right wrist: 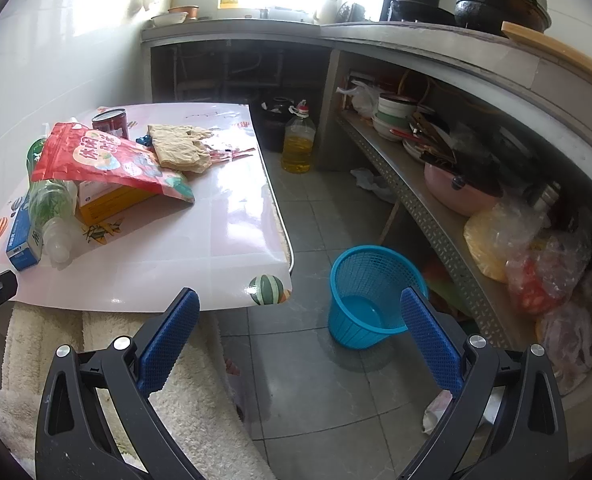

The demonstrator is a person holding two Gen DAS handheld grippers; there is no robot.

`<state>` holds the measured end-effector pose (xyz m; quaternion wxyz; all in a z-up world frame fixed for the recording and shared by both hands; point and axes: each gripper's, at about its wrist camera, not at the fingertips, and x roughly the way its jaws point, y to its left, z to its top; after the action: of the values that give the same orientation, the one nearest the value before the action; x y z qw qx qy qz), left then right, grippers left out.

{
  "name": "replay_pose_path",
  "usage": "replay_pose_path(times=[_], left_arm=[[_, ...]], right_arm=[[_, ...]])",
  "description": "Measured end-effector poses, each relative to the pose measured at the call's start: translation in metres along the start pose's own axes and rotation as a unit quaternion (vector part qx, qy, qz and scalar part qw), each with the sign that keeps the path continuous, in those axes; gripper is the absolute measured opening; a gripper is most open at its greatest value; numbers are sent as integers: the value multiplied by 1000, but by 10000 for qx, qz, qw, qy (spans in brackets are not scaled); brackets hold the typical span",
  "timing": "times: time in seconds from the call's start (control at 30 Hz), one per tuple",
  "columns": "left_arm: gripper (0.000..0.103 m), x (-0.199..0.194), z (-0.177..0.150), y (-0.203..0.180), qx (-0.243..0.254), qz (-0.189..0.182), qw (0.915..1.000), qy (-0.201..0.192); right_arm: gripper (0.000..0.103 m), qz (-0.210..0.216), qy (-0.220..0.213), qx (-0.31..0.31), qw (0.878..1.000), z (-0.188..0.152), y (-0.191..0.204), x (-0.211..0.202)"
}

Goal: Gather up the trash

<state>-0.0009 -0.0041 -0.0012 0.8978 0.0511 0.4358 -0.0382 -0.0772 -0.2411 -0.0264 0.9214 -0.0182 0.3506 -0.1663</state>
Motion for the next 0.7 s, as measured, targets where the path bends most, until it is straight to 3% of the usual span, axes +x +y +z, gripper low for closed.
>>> replay_pose_path(times=[0.7], left_arm=[[97, 2, -1, 3, -36, -10, 10000, 33]], right_arm=[[95, 18, -19, 1, 10000, -1, 1, -1]])
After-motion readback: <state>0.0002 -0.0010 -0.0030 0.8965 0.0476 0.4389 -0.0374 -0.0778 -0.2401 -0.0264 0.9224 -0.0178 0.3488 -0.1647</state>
